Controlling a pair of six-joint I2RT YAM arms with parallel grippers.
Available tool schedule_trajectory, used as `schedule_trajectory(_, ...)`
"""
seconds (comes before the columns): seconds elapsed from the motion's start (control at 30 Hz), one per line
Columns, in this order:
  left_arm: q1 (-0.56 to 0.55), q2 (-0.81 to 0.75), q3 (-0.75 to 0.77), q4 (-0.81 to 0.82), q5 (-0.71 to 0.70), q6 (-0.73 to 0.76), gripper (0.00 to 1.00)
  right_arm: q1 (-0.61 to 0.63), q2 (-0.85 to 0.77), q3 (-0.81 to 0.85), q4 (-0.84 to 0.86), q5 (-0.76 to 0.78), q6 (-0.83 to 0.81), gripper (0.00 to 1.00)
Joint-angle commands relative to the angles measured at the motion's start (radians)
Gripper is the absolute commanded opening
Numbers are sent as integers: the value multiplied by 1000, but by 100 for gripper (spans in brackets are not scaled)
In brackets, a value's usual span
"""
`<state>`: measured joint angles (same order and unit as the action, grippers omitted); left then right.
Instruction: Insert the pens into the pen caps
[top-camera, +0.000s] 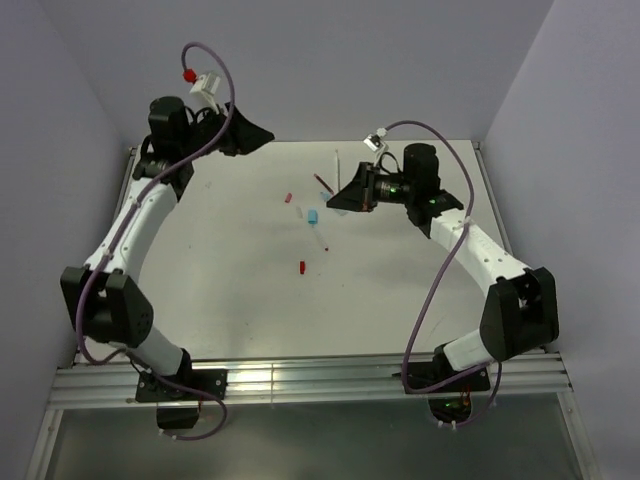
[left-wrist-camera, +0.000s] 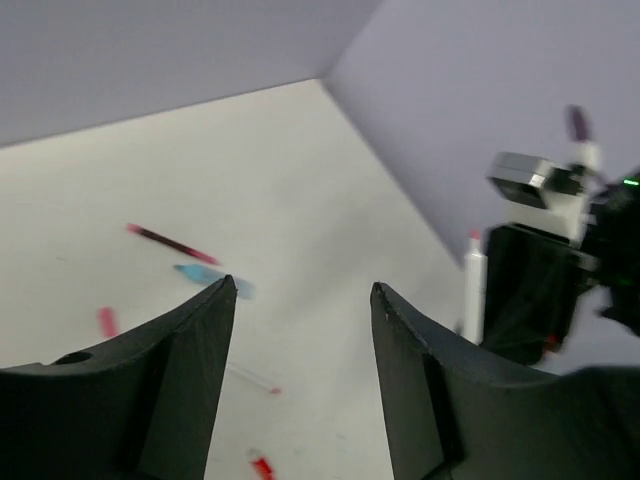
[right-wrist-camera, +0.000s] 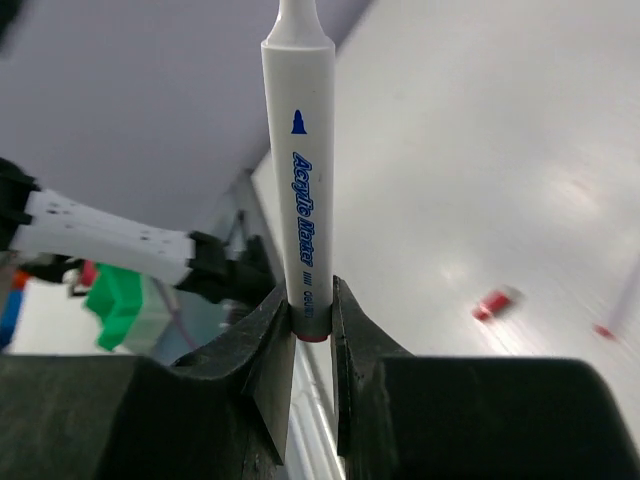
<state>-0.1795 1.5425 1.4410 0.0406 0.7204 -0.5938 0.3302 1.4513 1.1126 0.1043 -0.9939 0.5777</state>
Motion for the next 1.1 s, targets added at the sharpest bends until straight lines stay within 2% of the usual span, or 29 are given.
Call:
schedule_trajectory(0.0,-6,202,238,-502,-134,403,61,-60,-66,36,-266,79,-249,0)
schedule_trajectory(0.03,-6,259,309,-562,-166,417,60,-65,-72,39,-305,99,-278,0)
schedule_trajectory(0.07,-8,321,458,-682,-202,433,57,-66,-77,39,-358,122,-303,0)
schedule_trajectory(0.13,-12,500,606,-786,-234,436,53,-74,-85,44,-408,181,-361,0)
schedule_trajectory(0.17,-23,558,756,-867,-260,430,50,-76,-83,50,-457,193,-380,0)
schedule_trajectory(0.2,-28,659,821,-902,-312,425,48,-77,-81,62,-481,222,-421,0)
schedule_trajectory(0.27,-47,717,890,-907,-389,384,46,-80,-78,62,-524,244,-447,0)
schedule_trajectory(0.4,-87,745,835,-799,-556,350,48,-86,-74,72,-571,271,-504,0)
schedule_trajectory(0.53,-158,788,822,-765,-686,370,47,-85,-66,79,-606,270,-526,0)
schedule_trajectory(0.7,-183,818,748,-684,-696,358,40,-85,-71,59,-612,256,-530,0)
schedule_trajectory(0.87,-212,895,811,-660,-778,374,40,-85,-63,62,-629,238,-544,0)
schedule_trajectory(1.07,-230,910,786,-620,-825,365,41,-85,-59,52,-631,210,-536,0)
